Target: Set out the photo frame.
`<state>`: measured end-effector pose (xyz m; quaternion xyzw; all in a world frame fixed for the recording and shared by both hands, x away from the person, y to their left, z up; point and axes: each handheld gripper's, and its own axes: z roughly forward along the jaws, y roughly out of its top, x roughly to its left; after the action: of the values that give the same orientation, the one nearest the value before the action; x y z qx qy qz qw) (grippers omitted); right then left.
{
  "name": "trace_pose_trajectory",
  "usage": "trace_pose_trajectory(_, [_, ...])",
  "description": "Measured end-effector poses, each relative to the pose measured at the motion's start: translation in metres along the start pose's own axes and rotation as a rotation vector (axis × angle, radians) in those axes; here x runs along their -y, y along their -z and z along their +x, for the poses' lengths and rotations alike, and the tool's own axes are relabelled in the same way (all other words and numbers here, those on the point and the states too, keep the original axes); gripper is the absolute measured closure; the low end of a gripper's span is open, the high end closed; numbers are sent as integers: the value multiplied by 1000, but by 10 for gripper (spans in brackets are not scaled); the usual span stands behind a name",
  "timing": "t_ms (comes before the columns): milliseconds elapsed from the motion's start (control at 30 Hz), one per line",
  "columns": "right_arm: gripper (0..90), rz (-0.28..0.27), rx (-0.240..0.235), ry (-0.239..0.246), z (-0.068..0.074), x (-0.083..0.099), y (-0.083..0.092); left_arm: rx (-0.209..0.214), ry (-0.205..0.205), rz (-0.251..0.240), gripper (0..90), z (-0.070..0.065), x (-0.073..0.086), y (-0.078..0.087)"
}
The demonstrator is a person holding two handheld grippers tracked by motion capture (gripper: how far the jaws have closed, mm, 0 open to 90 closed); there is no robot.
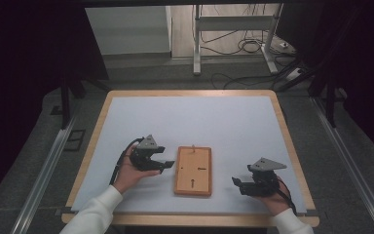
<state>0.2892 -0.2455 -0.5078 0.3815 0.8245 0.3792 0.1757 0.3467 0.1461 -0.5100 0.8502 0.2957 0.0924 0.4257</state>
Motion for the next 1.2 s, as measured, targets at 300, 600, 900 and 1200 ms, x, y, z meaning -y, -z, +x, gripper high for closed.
trace_pose_trajectory(300, [233,0,7,19,9,3,4,21,-17,-28,273,-2,-17,-15])
trace_pose_trajectory(600, [233,-17,26,41,10,2,4,28,-37,-18,275,-2,-24,-28])
trace_pose_trajectory(900, [232,-17,42,50,9,3,2,42,-67,-10,277,-9,-28,-40])
trace_pose_trajectory(1200, [232,-16,45,66,10,3,0,54,-86,-10,288,-13,-37,-55])
